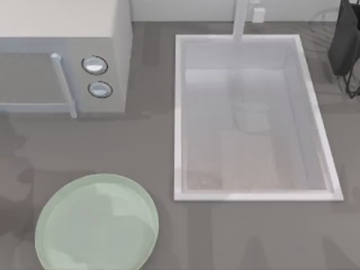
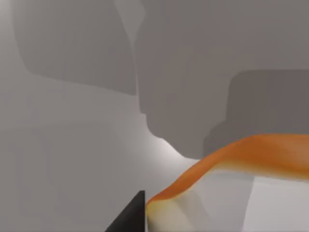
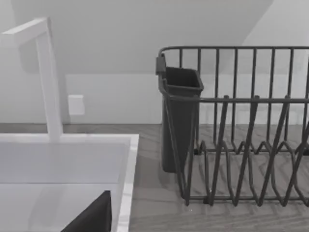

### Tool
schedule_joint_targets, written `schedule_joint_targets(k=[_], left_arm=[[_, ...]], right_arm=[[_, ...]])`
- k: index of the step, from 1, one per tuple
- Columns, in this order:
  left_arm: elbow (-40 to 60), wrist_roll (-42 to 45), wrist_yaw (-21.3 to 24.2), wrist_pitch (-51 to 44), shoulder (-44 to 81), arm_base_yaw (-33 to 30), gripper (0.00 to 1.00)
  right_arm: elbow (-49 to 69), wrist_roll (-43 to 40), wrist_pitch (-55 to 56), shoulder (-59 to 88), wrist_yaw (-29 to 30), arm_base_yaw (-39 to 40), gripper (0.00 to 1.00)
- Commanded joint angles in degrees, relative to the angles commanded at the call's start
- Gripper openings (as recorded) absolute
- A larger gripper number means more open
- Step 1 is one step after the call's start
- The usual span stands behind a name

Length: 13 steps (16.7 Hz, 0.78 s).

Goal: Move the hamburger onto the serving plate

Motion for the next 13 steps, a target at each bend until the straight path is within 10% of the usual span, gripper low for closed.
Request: schedule_joint_targets(k=[13], left_arm=[[6.7,3.2,-0.1,-10.5,-4.3,-1.1,0.00]], right_arm=[[0.0,0.0,0.0,0.0,0.0,0.0,1.00]])
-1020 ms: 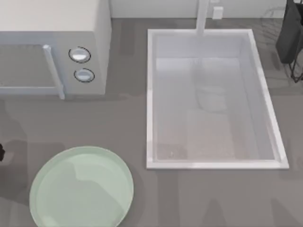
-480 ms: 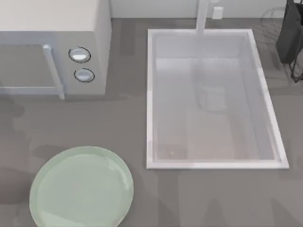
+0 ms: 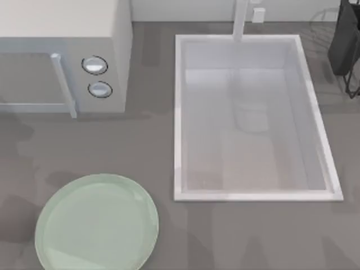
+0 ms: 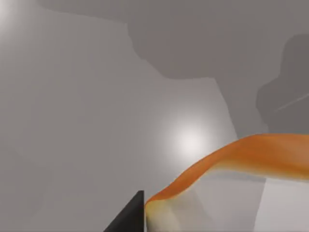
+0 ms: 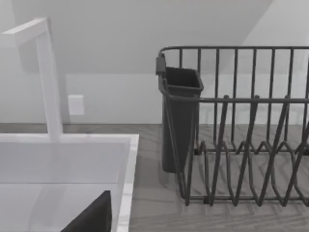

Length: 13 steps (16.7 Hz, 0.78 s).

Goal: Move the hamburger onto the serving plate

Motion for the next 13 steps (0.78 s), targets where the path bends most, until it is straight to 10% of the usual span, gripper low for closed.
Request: schedule_joint_targets(k=[13], left_arm=[[-0.2,58.0,0.1,-1.6,2.4,-21.2,0.00]], right_arm=[[0.0,0.0,0.0,0.0,0.0,0.0,1.00]])
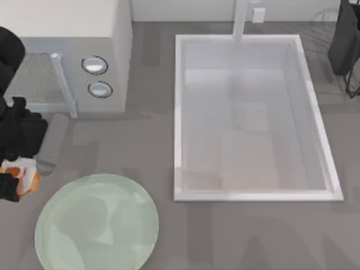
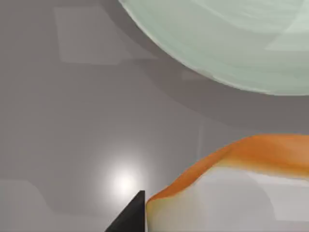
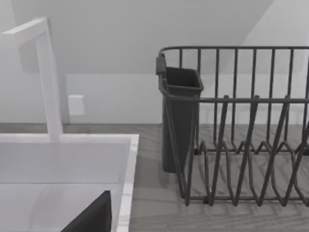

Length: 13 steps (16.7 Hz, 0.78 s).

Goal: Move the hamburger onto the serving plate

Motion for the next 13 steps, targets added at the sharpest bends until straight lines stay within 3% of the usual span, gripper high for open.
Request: schedule_joint_targets(k=[7,13], left_arm=[[-2.1,37.5,0.0,0.7,-1.1,-14.4,0.00],[-3.9,58.4,0.0,1.9,-2.7,-22.7,0.00]], right_arm=[[0.0,0.0,0.0,0.0,0.0,0.0,1.00],[0.0,0.0,0.0,0.0,0.0,0.0,1.00]])
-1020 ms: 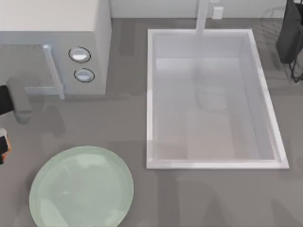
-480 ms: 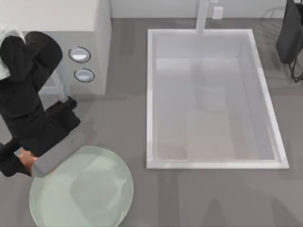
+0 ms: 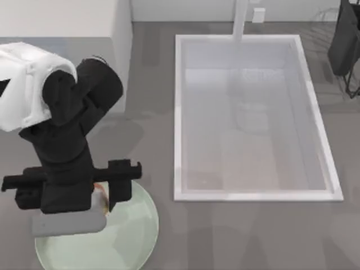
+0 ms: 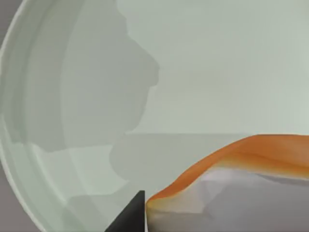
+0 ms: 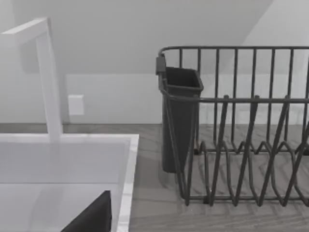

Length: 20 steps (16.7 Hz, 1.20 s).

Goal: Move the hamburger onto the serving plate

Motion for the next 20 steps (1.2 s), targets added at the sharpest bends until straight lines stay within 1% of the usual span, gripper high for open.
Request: schedule_joint_targets(k=[3,9,11,15,20], left_arm=[[-0.4,3.7,0.0,0.3,-0.4,-1.5,0.00],[-0.4,3.7,0.0,0.5,-0.1,-1.2,0.00],[-1.9,3.5,0.0,2.6,0.6,-1.2,0.00],[-6.4,3.8,0.0,9.9,3.0,-1.4,0.00],[-7.3,3.9,0.0,11.1,3.5,-1.4,0.00]], right_arm=[[0.0,0.0,0.0,0.0,0.0,0.0,1.00],[0.0,0.0,0.0,0.0,0.0,0.0,1.00],[0.0,0.0,0.0,0.0,0.0,0.0,1.00],[0.0,0.0,0.0,0.0,0.0,0.0,1.00],[0.0,0.0,0.0,0.0,0.0,0.0,1.00]])
